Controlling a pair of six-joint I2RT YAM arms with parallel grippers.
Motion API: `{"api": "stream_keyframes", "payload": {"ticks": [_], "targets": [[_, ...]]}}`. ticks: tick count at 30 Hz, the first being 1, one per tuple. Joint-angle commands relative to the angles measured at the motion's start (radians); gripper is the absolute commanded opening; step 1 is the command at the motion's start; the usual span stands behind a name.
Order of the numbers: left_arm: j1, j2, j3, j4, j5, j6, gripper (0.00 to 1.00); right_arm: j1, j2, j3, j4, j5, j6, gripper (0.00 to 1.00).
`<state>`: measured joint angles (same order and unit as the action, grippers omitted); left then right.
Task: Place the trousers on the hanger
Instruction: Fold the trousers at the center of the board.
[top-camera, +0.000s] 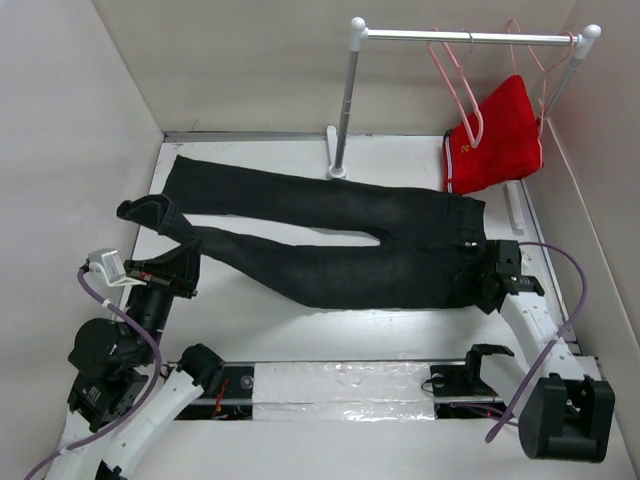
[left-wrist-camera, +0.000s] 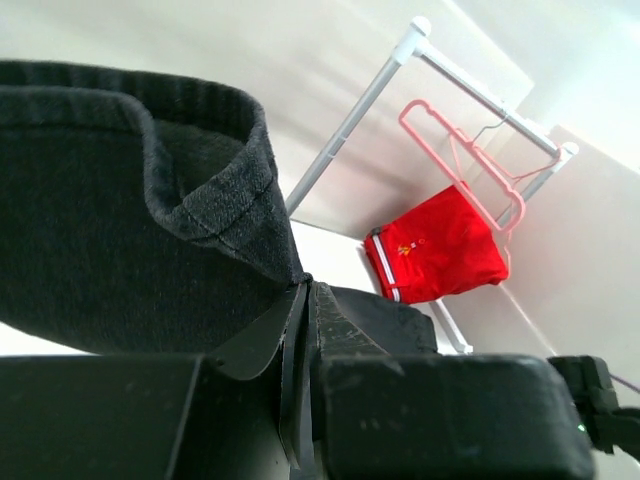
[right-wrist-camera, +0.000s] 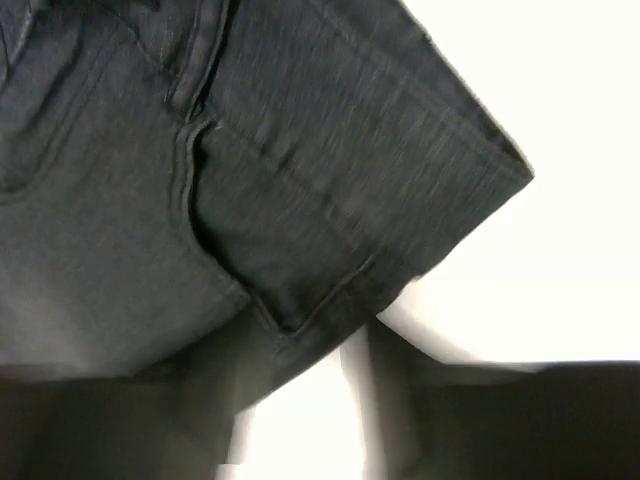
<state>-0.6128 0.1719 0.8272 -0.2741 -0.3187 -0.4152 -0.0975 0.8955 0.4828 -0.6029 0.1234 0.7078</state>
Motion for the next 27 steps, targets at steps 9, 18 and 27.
{"api": "stream_keyframes", "payload": {"ticks": [9, 18, 27], "targets": [[-0.119, -0.055, 0.033, 0.033, -0.164, 0.050, 0.00, 0.200, 0.115, 0.134, -0.239, 0.134, 0.249, 0.75], [-0.128, -0.057, 0.032, 0.027, -0.253, 0.050, 0.00, 0.341, 0.218, 0.129, -0.243, 0.114, 0.364, 0.51], [-0.128, -0.054, 0.023, 0.024, -0.313, 0.044, 0.00, 0.217, 0.296, 0.165, -0.183, 0.173, 0.292, 0.48]]}}
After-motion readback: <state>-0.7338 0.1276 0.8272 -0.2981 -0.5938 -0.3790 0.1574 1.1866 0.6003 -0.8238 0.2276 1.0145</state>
